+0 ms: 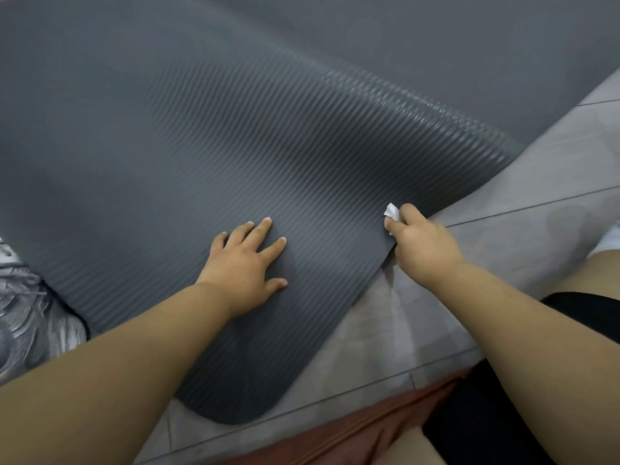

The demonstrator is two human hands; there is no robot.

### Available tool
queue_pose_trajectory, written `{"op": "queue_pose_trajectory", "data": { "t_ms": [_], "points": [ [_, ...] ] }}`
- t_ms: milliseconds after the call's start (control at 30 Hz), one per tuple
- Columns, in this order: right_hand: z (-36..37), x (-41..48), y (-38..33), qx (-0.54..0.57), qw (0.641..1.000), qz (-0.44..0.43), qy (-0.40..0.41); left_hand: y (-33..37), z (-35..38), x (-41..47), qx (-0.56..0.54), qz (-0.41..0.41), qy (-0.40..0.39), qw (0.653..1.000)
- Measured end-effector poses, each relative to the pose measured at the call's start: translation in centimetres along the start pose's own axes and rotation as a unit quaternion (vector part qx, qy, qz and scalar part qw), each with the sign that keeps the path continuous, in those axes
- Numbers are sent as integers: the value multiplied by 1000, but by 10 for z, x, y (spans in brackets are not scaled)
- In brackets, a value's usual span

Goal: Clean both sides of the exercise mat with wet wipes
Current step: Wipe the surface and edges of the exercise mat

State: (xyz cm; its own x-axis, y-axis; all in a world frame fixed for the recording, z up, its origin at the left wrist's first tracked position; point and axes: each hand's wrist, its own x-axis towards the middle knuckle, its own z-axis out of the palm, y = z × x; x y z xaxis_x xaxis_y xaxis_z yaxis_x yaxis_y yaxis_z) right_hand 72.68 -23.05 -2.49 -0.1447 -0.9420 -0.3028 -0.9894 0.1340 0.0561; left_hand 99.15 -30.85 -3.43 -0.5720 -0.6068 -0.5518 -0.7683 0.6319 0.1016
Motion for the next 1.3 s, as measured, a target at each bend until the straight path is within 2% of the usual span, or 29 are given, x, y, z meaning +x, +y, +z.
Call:
{"op": "queue_pose_trajectory", "data": {
  "t_ms": [233,333,433,533,633,700,800,867,1000,1067,1200,1300],
  "points": [
    [-29,-25,-14,157,984,-56,-54,-12,-9,-19,-4,-10,9,1000],
    [-41,-41,-22,228,971,-69,-30,-12,-17,-21,-2,-17,-8,1000],
    [-46,-51,-26,298,953,-41,42,-13,-21,-22,43,-11,-52,998],
    [-40,-48,-21,163,972,-1,171,-12,-15,-27,73,-7,-83,994],
    [-35,-42,-4,99,958,107,247,-12,-14,-30,78,-16,-83,993],
    [-35,-37,5,128,947,202,214,-12,-16,-29,94,-14,-78,992],
    [-33,-29,11,164,936,297,95,-11,-23,-22,101,-3,-76,992],
    [-25,-21,9,171,932,313,66,-8,-31,-13,94,10,-73,993],
    [-11,-7,-1,301,888,335,96,1,-49,13,16,14,-8,1000],
    [-8,-4,-4,330,876,338,100,9,-58,26,-14,9,18,1000],
    [-3,0,7,366,861,354,1,24,-70,54,46,25,35,998],
    [2,2,16,352,867,349,-53,32,-72,72,55,33,-3,998]
  ]
}}
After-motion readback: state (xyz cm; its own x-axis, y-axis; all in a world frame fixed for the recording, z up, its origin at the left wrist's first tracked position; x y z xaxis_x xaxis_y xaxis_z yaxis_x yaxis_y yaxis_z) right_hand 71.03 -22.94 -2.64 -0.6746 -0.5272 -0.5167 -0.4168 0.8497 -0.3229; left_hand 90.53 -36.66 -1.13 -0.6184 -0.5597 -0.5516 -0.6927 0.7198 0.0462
